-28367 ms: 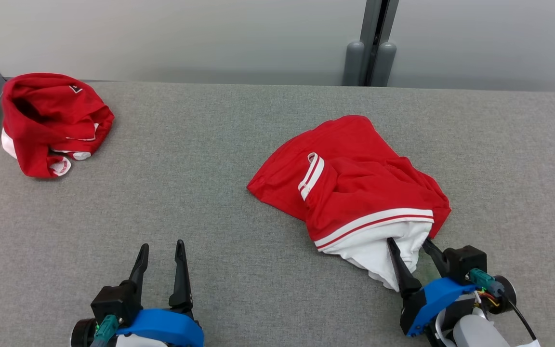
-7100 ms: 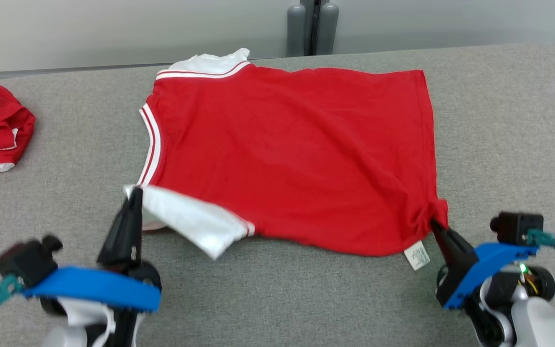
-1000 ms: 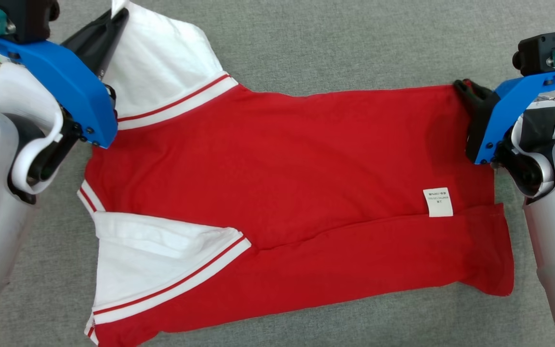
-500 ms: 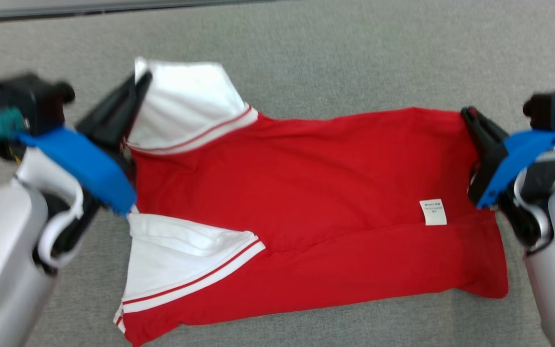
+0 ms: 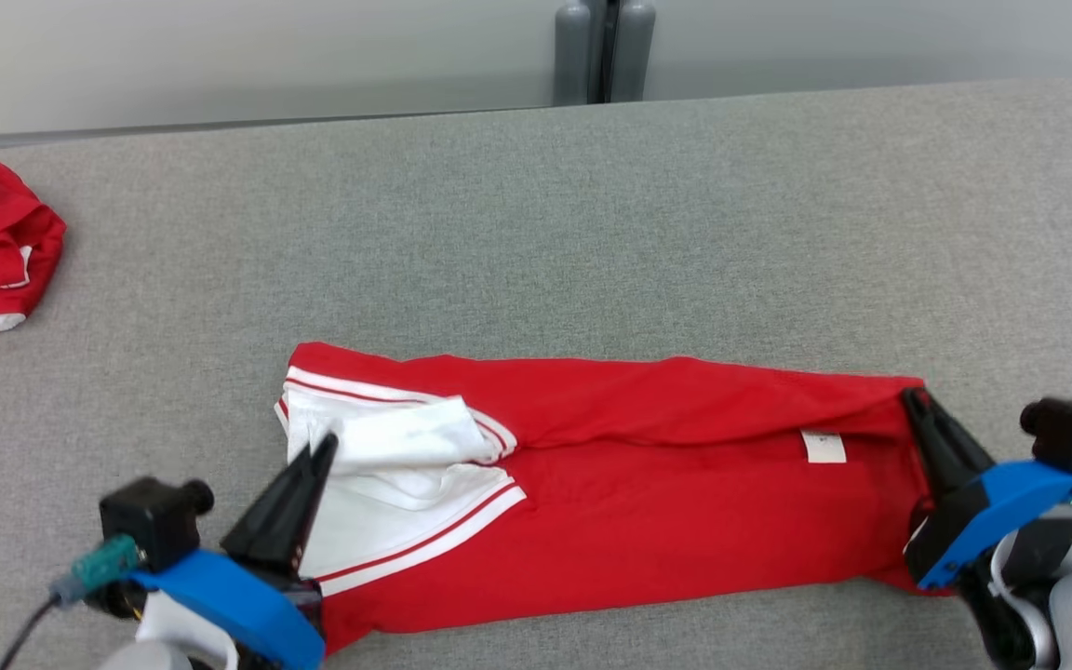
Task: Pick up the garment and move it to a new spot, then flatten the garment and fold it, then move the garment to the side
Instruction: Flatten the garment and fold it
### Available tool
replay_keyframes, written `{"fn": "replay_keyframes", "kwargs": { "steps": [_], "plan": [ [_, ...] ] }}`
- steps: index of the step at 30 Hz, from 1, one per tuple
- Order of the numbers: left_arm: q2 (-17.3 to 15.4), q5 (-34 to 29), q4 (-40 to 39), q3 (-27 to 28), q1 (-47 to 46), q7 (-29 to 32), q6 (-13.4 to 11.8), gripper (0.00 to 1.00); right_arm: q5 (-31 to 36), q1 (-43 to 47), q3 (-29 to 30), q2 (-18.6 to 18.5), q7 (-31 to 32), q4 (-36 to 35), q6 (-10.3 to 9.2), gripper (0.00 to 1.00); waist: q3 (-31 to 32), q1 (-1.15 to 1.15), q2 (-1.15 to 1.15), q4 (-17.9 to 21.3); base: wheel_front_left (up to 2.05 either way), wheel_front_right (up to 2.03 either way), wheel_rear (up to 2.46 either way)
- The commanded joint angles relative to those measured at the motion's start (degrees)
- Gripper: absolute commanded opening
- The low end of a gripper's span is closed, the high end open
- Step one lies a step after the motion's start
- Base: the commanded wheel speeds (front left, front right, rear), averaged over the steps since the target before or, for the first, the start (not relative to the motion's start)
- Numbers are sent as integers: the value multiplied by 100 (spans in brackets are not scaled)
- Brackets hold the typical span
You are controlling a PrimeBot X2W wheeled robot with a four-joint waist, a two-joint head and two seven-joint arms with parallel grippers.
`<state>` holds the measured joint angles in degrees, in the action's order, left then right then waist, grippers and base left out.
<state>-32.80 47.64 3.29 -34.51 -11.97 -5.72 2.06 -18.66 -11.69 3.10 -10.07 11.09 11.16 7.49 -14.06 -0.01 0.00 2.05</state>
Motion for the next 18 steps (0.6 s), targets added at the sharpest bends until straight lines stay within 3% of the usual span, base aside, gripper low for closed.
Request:
{"fn": "replay_keyframes", "kwargs": {
  "steps": [1,4,5,7,8,9,13,18],
  "plan": [
    [86,43,109,-37,143,-151,11,0,51,200,30,89,-19,-88,1,0,57,1,0,25,0,0,0],
    [197,90,328,24,326,-467,35,0,123,396,67,194,-112,-157,1,2,123,1,0,38,0,0,0],
    [228,92,402,48,381,-574,51,0,166,455,69,217,-168,-183,1,13,144,1,0,41,0,0,0],
    [329,140,497,137,497,-749,119,51,252,566,97,275,-337,-235,1,55,193,1,0,43,0,0,0],
    [364,153,532,195,558,-817,154,96,293,641,96,305,-413,-251,1,100,219,1,0,44,0,0,0],
    [397,184,562,251,619,-861,183,100,338,716,96,325,-496,-280,1,100,242,1,0,41,0,0,0],
    [622,146,487,659,845,-946,267,100,506,1101,114,391,-675,-409,1,100,311,1,0,7,0,0,0],
    [1042,-436,75,1652,1105,-950,154,100,607,1402,307,479,-723,-572,1,100,332,1,0,-9,0,0,0]
  ]
}}
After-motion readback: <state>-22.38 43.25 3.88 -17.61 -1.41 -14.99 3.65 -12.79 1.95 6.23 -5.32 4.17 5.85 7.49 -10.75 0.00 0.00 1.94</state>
